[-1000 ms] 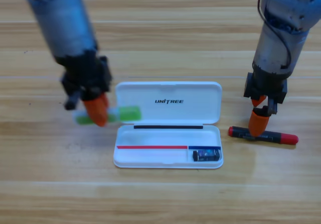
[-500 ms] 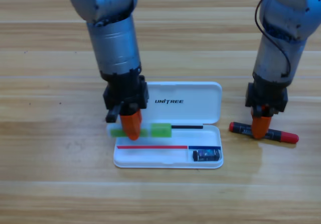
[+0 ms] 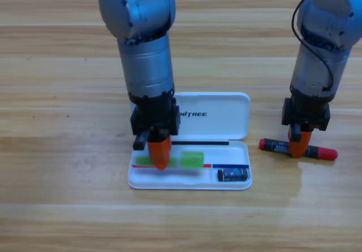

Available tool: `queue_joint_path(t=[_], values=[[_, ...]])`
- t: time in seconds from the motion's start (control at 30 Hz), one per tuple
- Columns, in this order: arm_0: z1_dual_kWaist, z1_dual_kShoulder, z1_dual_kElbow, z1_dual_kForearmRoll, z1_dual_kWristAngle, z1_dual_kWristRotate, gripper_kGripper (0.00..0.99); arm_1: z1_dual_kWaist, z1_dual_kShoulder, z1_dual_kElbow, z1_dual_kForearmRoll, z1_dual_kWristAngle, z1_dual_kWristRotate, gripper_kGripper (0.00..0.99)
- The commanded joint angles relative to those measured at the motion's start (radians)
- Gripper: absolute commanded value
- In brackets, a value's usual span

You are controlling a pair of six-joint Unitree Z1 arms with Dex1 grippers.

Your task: Clean up eraser and pencils

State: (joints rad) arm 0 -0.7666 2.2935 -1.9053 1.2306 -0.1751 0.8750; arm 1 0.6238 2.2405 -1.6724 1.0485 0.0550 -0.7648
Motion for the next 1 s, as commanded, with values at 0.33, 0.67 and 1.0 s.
queue_joint_path(t=[0.33,0.67,1.0], values=[[-0.023,0.061,-0.001,0.01,-0.006,-0.011,0.0,0.06,-0.157,0.062,0.053,0.014,-0.001,0.0],[-0.023,0.078,-0.011,0.006,-0.004,-0.034,0.0,0.1,-0.202,0.066,0.064,0.014,0.007,0.0],[-0.023,0.084,-0.011,0.004,0.0,-0.053,0.99,0.12,-0.211,0.059,0.067,0.013,0.012,0.0]])
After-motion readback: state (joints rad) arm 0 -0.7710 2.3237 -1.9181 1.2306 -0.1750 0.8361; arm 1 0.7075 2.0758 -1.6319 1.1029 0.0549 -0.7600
